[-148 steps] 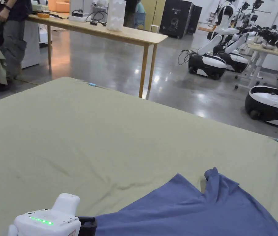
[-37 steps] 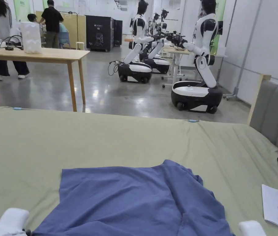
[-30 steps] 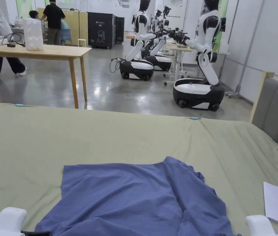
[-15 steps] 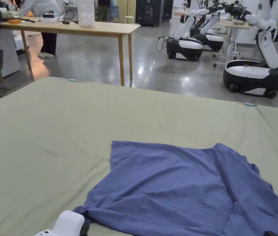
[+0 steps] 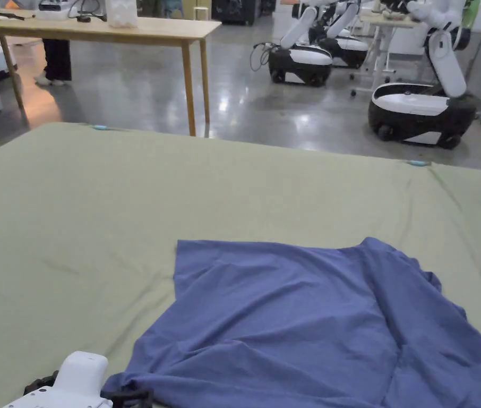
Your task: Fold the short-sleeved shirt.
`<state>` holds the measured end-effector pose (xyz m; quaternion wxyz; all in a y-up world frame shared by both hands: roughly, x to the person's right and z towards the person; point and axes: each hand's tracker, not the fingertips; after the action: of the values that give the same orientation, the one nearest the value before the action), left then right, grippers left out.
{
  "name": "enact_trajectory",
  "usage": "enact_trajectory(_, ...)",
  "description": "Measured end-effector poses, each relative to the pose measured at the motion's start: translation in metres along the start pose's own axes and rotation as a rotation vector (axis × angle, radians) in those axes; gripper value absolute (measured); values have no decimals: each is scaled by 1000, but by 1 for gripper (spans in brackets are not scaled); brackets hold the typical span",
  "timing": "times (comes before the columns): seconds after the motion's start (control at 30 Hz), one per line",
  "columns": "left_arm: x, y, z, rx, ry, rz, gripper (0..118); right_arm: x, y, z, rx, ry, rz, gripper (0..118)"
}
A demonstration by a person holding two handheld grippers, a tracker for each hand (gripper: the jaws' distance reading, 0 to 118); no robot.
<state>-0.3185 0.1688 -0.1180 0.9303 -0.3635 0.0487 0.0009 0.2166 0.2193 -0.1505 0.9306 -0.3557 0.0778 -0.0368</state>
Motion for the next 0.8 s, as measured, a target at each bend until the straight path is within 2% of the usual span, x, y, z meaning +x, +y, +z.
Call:
enact_trajectory(0.07, 0, 0, -16, -19, -7, -5, 100, 17, 0, -7, -55, -12, 44, 0)
enact_trajectory(0.1, 1, 2, -21, -42, -16, 0, 81, 22, 0, -9, -74, -21, 82, 0)
enact_trajectory(0.13, 2, 5, -23, -56, -22, 14, 30, 27, -1, -11, -86, -42, 125, 0)
enact_trajectory(0.17, 4, 7, -25, -56, -29, 18, 1, 32, -3, -15, -90, -43, 152, 4)
enact_trajectory(0.2, 14, 11, -9, -39, -31, 20, 1, 37, -4, -17, -96, -22, 169, 27)
enact_trajectory(0.23, 20, 15, -5, -25, -28, 8, 1, 41, -4, -22, -110, -9, 164, 87)
enact_trajectory(0.27, 26, 19, -2, -36, -32, 2, 1, 42, -4, -28, -143, -1, 170, 118)
enact_trajectory(0.33, 20, 20, -8, -57, -52, 22, 1, 39, -7, -34, -127, 2, 184, 116)
enact_trajectory(0.4, 20, 25, -7, -59, -53, 19, 1, 39, -8, -49, -139, -42, 215, 114)
enact_trajectory(0.43, 19, 27, -6, -60, -49, 21, 1, 40, -7, -53, -136, -31, 215, 97)
enact_trajectory(0.47, 25, 24, -4, -52, -41, 13, 1, 42, -6, -56, -131, -11, 207, 56)
enact_trajectory(0.5, 25, 25, -3, -54, -39, 13, 1, 46, -4, -59, -115, 11, 156, 2)
enact_trajectory(0.53, 26, 26, -3, -57, -36, 12, 0, 49, -3, -63, -110, -12, 115, 3)
enact_trajectory(0.57, 25, 28, -1, -64, -36, 11, 0, 53, -4, -66, -75, 1, 112, 3)
enact_trajectory(0.6, 21, 24, -2, -68, -41, 11, 0, 56, -2, -62, -94, 68, 88, 3)
enact_trajectory(0.63, 21, 26, 3, -62, -23, 3, 0, 57, 0, -56, -96, 87, 66, 3)
enact_trajectory(0.67, 20, 30, 9, -61, -21, -7, 0, 56, 2, -47, -52, 49, 73, 3)
enact_trajectory(0.8, 22, 59, 41, 24, -8, -47, 0, 60, 35, -10, 56, 67, 69, 3)
